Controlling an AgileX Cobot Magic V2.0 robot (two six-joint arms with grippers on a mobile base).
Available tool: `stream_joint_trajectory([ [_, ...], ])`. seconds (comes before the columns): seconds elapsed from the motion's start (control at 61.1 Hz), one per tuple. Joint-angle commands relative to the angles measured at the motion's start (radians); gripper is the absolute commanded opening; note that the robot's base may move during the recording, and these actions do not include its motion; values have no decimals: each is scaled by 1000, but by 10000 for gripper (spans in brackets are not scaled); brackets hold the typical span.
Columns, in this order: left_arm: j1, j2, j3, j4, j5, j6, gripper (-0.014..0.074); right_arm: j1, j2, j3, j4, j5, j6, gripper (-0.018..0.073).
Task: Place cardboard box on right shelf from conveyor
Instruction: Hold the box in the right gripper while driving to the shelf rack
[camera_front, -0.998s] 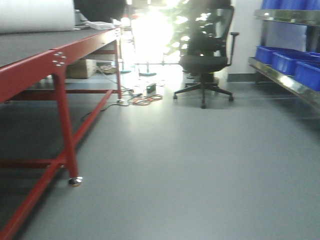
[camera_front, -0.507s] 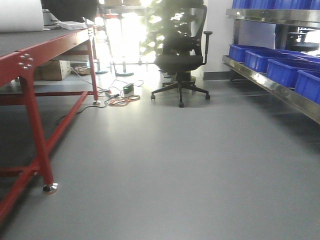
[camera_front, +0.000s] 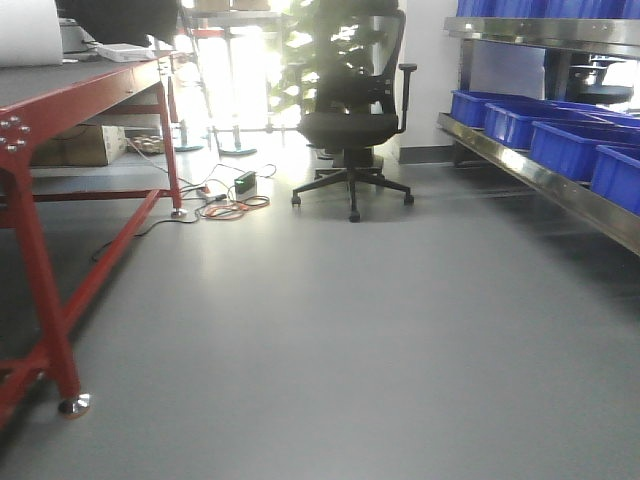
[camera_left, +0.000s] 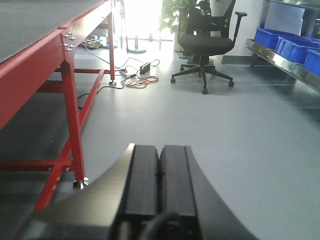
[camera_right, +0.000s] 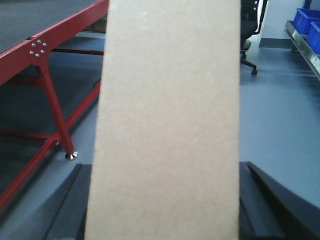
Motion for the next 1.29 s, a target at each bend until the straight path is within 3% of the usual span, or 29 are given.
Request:
stream_joint_trajectory([
  [0.0,0,-14,9,-6,-88,0,-116,-3,7,-33,-13,-98,-10,195],
  [1.276,0,-14,9,-6,-88,0,-116,-3,7,-33,-13,-95,-10,195],
])
